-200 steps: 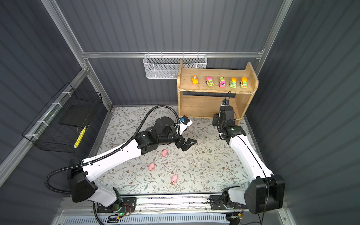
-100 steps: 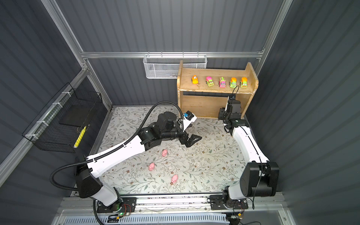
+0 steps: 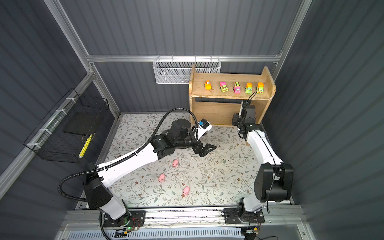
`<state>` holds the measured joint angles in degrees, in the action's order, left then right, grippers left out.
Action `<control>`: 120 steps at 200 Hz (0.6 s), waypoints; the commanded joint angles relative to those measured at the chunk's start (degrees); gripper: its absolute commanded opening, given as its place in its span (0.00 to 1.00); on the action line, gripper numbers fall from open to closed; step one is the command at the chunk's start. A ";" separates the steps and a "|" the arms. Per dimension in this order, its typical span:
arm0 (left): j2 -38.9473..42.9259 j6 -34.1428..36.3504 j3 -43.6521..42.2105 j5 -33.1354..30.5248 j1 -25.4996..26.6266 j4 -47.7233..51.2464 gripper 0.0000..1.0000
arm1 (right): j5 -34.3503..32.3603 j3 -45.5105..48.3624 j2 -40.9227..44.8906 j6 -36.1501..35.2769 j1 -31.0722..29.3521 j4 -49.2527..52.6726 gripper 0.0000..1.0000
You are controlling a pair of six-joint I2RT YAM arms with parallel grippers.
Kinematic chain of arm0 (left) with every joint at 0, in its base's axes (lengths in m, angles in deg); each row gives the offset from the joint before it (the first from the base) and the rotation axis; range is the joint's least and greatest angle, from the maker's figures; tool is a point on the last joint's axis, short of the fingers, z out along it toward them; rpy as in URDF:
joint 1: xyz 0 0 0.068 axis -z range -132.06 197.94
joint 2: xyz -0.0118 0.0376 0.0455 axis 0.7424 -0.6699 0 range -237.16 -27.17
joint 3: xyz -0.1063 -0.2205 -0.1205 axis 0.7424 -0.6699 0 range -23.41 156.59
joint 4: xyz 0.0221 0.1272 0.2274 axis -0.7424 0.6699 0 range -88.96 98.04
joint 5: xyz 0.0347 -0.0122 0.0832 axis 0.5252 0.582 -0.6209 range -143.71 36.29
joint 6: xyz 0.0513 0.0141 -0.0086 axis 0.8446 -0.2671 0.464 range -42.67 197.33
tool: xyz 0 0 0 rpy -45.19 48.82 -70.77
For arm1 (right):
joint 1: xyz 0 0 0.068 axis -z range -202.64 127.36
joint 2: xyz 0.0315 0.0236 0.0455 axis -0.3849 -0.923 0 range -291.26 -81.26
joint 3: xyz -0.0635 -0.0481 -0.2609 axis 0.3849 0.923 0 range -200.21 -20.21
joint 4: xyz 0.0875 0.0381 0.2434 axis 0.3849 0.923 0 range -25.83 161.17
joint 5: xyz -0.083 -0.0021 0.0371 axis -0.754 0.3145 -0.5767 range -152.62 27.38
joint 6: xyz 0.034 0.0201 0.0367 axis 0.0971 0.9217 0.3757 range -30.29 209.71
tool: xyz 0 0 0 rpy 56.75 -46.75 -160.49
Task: Place and organize the plastic toys onto the shelf
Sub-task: 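Lower the pig beside the first pig on the lower shelf and open the right gripper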
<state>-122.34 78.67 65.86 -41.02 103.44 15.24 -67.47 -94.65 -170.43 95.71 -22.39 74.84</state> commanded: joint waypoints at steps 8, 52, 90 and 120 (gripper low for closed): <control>-1.04 2.03 2.30 0.15 -0.22 1.58 1.00 | 0.89 -2.12 -1.17 -0.18 0.54 -0.51 0.33; -1.32 2.24 2.31 -0.24 -0.22 1.71 1.00 | 0.82 -2.35 -1.27 -0.30 0.71 -0.45 0.38; -1.24 2.40 2.30 -0.55 -0.29 1.85 1.00 | 1.06 -2.21 -1.26 0.15 0.79 -0.53 0.44; -1.85 2.79 2.92 -1.77 -0.22 3.03 1.00 | 0.66 -2.47 -0.60 0.56 0.79 -0.67 0.48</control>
<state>-122.89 80.16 66.61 -41.85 103.42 16.55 -66.83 -95.28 -171.22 95.71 -21.86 74.86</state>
